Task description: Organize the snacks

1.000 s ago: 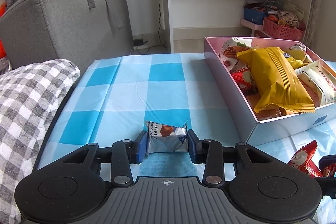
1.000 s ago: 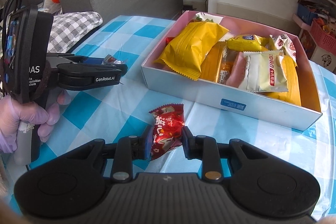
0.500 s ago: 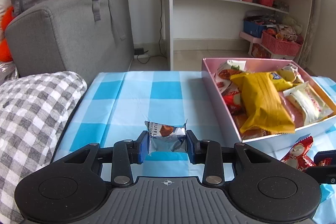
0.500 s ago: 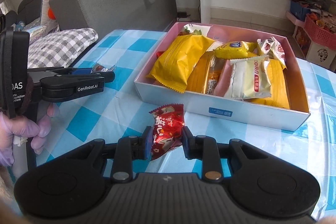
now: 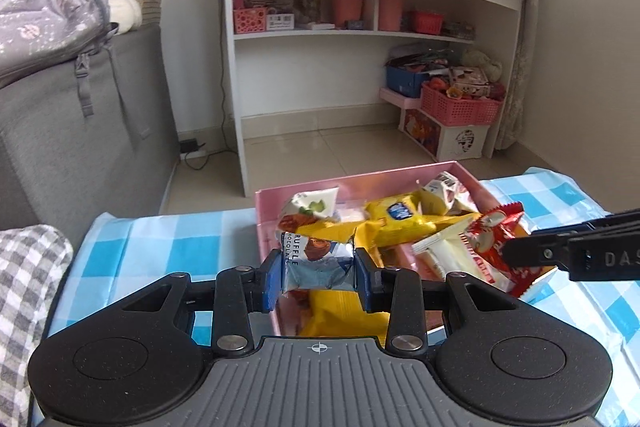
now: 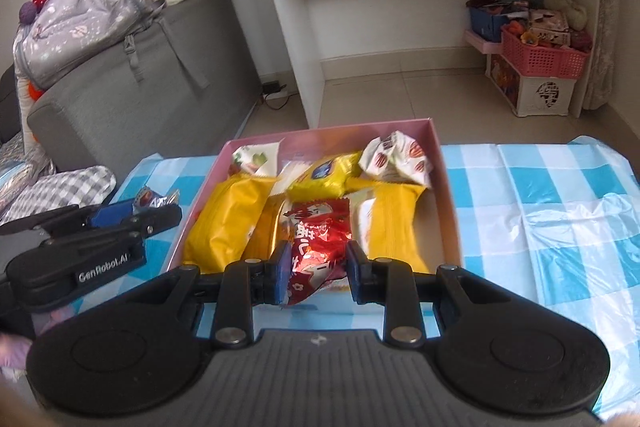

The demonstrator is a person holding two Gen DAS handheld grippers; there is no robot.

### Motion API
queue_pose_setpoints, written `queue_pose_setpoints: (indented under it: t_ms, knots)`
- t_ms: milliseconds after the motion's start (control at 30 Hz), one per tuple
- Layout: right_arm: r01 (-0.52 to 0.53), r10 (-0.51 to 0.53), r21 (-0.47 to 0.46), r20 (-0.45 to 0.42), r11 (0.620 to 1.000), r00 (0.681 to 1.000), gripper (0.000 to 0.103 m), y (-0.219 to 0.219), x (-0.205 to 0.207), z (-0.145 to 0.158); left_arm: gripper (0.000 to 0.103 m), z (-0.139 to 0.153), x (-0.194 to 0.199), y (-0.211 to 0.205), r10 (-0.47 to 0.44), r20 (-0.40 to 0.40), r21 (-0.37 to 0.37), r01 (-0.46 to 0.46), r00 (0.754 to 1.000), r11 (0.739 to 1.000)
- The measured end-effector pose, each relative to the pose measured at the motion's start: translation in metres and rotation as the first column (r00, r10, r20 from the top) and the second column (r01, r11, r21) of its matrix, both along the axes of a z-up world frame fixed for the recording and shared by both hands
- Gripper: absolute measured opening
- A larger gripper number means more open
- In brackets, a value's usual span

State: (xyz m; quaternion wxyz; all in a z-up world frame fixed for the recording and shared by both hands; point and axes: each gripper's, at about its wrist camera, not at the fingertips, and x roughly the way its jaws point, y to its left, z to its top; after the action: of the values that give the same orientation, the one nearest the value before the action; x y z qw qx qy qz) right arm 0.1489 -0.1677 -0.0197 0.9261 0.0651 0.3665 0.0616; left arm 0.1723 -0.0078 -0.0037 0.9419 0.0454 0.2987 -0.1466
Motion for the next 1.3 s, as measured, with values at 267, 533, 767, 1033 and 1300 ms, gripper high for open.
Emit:
queue_pose_setpoints:
  t_ms: [267,533,767,1033,1300]
  knots:
    - [0.058,-0.058,0.000,0.008,0.998,0.998,0.026,-0.024,0.024,-0.002,0.035,-0.002,0.017,-0.041,-0.066,-0.003,0.001,0.066,0.998,0.998]
    - [0.093,-0.093,0.055,-0.010,0.994,0.996,0.027,-0.040,0.049,-0.007,0.036,-0.014,0.036,-0.063,-0.098,-0.016,0.010,0.098,0.995,0.995]
    - [0.073,-0.074,0.037,0.019,0.997,0.997,0.057,-0.036,0.047,0.000,0.076,-0.017,0.035,-0.066,-0.108,-0.028,0.030,0.109,0.994,0.994]
    - [0.087,-0.087,0.024,0.018,0.996,0.996,0.068,-0.038,0.032,0.009,0.085,-0.009,0.014,-0.056,-0.097,-0.056,0.036,0.099,0.994,0.994]
    - [0.098,-0.098,0.011,0.008,0.995,0.995,0.080,-0.035,-0.002,0.013,0.093,-0.002,-0.023,-0.034,-0.032,-0.132,0.026,0.036,0.991,0.999]
